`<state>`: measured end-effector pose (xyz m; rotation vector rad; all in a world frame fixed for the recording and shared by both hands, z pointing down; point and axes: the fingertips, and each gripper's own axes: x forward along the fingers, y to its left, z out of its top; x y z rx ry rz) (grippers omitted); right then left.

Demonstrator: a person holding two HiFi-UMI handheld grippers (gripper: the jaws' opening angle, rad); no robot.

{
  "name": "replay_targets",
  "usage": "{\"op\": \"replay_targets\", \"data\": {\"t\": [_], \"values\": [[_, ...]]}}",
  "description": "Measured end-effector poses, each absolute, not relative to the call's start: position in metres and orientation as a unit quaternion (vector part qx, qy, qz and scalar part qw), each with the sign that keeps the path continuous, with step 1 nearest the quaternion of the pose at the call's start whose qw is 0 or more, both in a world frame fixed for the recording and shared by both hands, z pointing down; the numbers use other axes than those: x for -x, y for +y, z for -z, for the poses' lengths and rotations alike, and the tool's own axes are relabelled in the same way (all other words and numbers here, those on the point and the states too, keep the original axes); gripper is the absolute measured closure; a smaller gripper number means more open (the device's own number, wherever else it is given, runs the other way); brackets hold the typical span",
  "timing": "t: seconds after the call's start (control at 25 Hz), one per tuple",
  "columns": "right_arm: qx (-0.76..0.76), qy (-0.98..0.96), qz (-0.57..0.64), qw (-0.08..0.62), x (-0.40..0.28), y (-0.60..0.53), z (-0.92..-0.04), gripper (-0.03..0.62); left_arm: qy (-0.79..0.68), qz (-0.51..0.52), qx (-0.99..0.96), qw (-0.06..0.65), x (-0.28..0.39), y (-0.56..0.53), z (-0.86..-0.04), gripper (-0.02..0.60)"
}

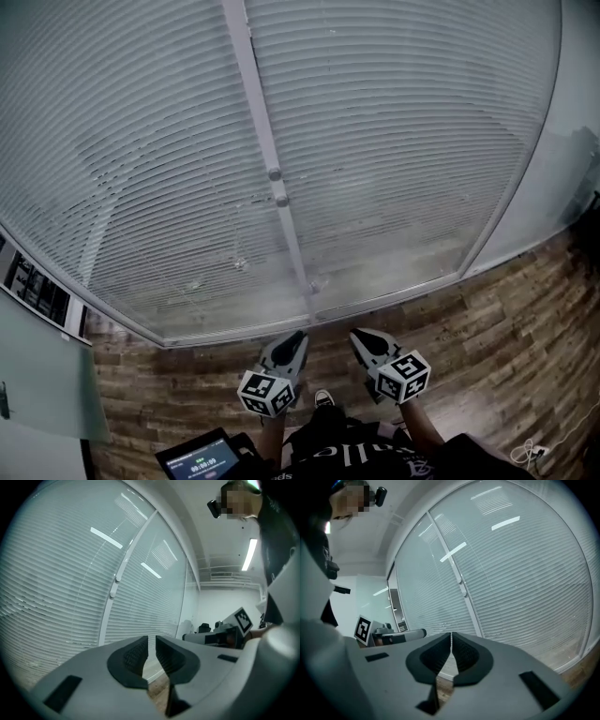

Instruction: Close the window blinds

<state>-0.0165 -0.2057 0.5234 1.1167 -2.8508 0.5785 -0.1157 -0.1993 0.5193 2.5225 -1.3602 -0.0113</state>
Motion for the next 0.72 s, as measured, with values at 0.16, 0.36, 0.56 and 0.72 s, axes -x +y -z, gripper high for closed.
{"op": "replay_targets", "data": {"t": [0.16, 0.36, 0.56, 0.72], "values": [[-0.355, -0.918, -0.179, 0.012, -0.017, -0.146, -0.522, 0.576, -0.478, 0.004, -0.869, 0.13, 0.077, -0.131, -0.518, 0.528], [-0.356, -0.917, -0.181, 0.014, -0.061, -0.064, -0.528, 0.576, -0.485, 0.006, -0.863, 0.142, 0.028, -0.032, -0.528, 0.528], [-0.353, -0.917, -0.187, 0.003, -0.077, -0.014, -0.523, 0.576, -0.491, -0.003, -0.86, 0.14, 0.01, 0.025, -0.526, 0.528], [-0.351, -0.918, -0.184, -0.001, -0.074, 0.022, -0.517, 0.576, -0.494, 0.001, -0.859, 0.131, 0.01, 0.056, -0.517, 0.528]]}}
